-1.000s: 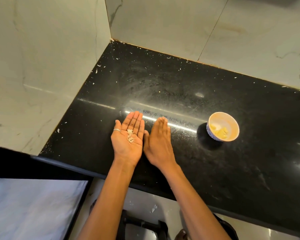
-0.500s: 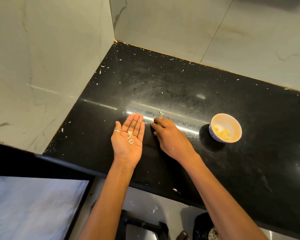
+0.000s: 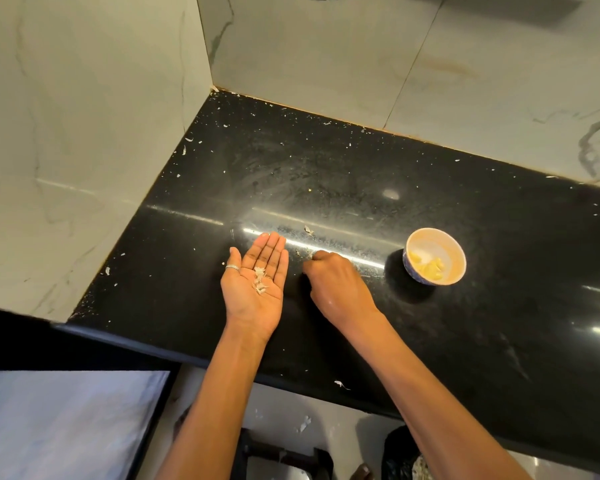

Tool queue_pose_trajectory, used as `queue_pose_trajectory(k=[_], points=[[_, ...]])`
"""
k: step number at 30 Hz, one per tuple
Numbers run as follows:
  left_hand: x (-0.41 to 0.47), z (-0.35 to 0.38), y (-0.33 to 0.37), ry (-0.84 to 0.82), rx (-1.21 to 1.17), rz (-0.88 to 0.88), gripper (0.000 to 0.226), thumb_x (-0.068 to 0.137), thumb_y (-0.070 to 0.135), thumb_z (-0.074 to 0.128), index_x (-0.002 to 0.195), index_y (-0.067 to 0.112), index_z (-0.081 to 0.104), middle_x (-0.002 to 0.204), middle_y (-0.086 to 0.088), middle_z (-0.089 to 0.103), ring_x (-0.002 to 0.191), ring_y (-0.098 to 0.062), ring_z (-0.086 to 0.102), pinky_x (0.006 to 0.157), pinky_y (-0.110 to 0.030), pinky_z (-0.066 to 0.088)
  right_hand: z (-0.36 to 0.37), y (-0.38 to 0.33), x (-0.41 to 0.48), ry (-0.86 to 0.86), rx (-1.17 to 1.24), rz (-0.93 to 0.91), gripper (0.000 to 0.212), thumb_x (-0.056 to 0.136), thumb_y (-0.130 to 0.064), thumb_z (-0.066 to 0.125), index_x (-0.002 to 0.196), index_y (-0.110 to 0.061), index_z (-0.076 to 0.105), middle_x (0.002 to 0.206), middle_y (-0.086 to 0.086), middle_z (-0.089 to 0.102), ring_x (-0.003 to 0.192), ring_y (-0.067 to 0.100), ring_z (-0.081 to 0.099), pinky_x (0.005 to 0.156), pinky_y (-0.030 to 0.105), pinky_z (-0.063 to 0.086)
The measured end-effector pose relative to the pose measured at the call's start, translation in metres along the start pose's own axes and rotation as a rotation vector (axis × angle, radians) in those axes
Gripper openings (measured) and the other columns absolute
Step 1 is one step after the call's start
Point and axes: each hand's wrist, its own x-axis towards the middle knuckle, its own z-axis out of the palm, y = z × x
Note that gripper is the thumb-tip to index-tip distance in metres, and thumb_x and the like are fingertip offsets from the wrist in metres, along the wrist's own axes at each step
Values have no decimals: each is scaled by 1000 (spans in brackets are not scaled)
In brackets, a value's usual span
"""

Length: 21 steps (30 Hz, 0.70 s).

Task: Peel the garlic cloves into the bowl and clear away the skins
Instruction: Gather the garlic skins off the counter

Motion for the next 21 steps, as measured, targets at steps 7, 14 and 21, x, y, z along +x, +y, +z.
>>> queue_pose_trajectory(k=[7, 14, 21], points=[[-1, 1, -4, -1, 17, -10, 57, 108, 45, 31, 132, 1, 59, 128, -15, 68, 119, -26, 66, 109, -39, 47, 8, -7, 2, 74, 58, 24, 17, 91, 11, 53, 101, 3, 63, 100, 23, 65, 95, 38, 61, 73, 39, 45], [-3, 3, -16, -9, 46, -26, 55, 109, 44, 31, 128, 2, 62, 125, -13, 70, 122, -24, 64, 110, -37, 46, -13, 9, 3, 158, 802, 453, 13, 81, -9, 77, 81, -22, 75, 75, -4, 73, 66, 8, 65, 61, 22, 52], [-13, 16, -41, -32, 46, -107, 55, 109, 44, 30, 125, 2, 63, 126, -16, 69, 117, -25, 67, 104, -39, 50, -32, -27, -40, 224, 592, 206, 23, 92, -8, 67, 102, -24, 81, 92, -4, 79, 80, 10, 71, 71, 7, 45]])
